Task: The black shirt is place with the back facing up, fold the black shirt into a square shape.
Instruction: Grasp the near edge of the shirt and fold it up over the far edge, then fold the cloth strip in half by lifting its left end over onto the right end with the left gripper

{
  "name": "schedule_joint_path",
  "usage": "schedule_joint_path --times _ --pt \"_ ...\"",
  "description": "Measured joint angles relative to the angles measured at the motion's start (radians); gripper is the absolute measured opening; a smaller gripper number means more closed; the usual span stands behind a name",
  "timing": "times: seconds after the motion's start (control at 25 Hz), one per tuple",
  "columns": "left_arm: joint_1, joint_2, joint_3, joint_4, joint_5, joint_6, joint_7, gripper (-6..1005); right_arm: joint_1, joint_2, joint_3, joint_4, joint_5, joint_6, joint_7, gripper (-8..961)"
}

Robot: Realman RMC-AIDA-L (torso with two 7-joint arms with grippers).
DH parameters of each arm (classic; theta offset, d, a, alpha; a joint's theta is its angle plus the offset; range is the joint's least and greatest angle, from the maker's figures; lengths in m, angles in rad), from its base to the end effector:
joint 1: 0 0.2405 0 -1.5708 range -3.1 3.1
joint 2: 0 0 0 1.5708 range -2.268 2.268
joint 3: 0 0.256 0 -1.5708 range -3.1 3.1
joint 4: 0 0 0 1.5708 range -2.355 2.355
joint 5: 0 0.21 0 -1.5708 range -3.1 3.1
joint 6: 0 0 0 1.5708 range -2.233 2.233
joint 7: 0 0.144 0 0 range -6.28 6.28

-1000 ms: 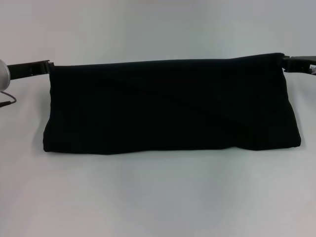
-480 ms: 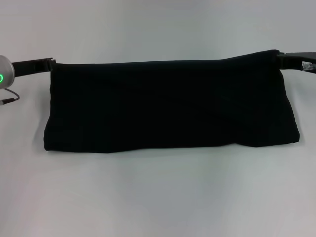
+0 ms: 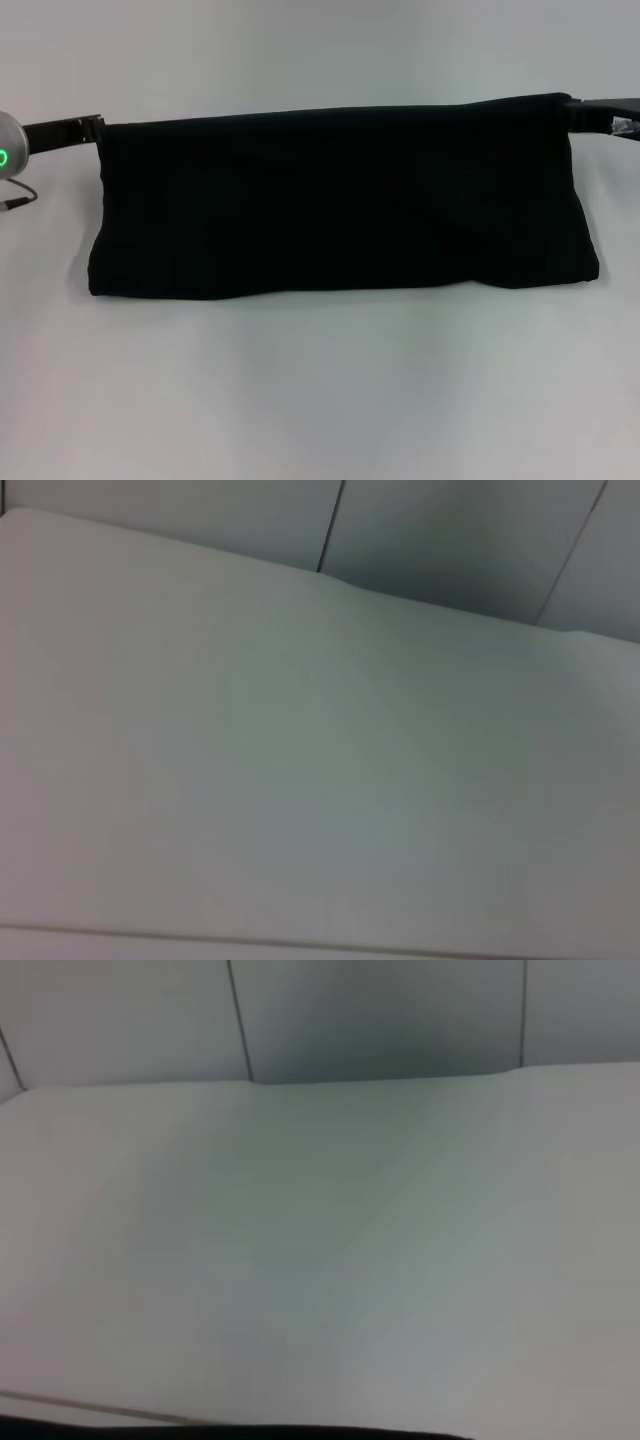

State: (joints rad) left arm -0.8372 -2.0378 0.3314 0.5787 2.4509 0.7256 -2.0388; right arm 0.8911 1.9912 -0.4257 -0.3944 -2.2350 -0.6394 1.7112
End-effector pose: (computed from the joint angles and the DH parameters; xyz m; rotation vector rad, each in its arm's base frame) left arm -0.2923 0.4647 0.0643 -1.8044 -1.2183 -0.4036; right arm 0.2693 0.4813 0.0429 -1.9553 0.9895 0.3589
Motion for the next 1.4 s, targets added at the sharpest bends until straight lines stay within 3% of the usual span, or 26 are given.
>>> schedule_joint_path --times 0.52,0.76,1.0,1.12,1.2,1.4 --pt "-0.008 -0.01 0.001 -0.031 0.0 -0.026 0.015 59 0.014 0.014 -0.007 0.022 0.012 0.015 -0.003 42" --pt "-0.012 -0.028 0.002 -0.05 0.0 -0.133 0.015 86 0.0 0.027 -0.05 -0.016 0.009 0.015 0.046 43" --pt "0.002 -0.033 0.001 -0.057 0.0 -0.233 0.005 204 -0.028 0.006 -0.051 -0.049 0.009 0.0 0.098 290" --pt "0.018 -0.028 0.001 -0.043 0.0 -0.199 -0.015 263 -0.045 -0.021 -0.053 -0.052 0.003 -0.088 0.137 414" --pt "0.037 -0.023 0.005 -0.015 0.001 -0.109 -0.036 324 -0.063 -0.039 -0.054 -0.058 0.003 -0.175 0.16 497" --pt "0.105 -0.011 0.011 0.1 0.003 0.271 -0.075 527 -0.134 -0.065 -0.053 -0.113 0.003 -0.392 0.216 710"
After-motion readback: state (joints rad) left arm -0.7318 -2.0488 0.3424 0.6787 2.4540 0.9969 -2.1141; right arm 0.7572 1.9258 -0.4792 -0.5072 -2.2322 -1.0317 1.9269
